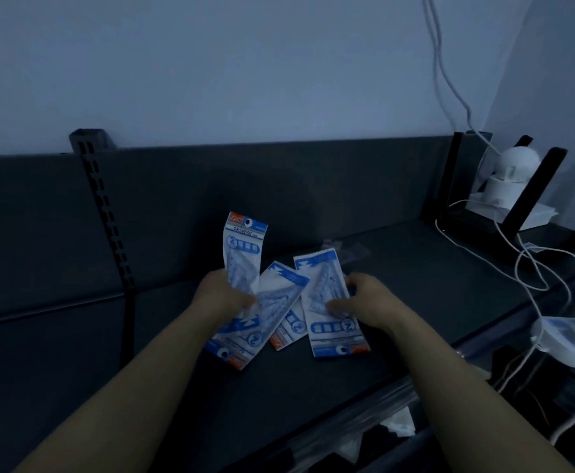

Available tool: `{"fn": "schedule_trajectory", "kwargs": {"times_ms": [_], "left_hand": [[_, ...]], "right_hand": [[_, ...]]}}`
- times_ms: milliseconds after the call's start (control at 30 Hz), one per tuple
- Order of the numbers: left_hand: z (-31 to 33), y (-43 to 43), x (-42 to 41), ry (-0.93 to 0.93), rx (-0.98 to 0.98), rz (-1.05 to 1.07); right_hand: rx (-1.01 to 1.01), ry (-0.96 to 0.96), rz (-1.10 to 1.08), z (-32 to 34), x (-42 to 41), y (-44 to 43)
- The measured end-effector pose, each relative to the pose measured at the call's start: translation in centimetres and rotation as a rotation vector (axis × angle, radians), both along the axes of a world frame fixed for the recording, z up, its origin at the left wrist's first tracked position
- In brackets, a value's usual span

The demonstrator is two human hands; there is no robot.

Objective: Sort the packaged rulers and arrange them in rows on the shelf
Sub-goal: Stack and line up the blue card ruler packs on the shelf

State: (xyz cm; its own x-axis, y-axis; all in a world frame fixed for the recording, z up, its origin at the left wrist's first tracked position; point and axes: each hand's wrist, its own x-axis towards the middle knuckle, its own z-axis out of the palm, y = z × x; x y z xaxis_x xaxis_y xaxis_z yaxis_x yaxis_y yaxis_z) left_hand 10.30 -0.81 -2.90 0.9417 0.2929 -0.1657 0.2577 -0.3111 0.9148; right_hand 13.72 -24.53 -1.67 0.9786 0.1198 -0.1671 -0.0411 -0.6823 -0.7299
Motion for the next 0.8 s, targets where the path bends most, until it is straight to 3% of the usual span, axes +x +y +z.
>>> {"fn": "schedule_trajectory", "kwargs": {"times_ms": [167,333,567,800], "left_hand": [[-0.3,0.0,-0.3,-0.031,-0.021,-0.012],[-0.2,0.0,-0.7,-0.045,-0.056,0.006],[0.4,-0.7,-1.1,-0.083,-0.110,0.040],[2.3,-1.7,-1.8,-0.274,-0.242,0.181]], "right_hand": [[-0.055,0.029,0.033,0.9,0.1,0.7],[0.045,-0.094,-0.090,0.2,0.2,-0.7],[0.339,-0.191,-0.200,1.0,-1.1,-2.9],[0.548,-0.398,-0.444,1.9,-1.3,-3.8]]}}
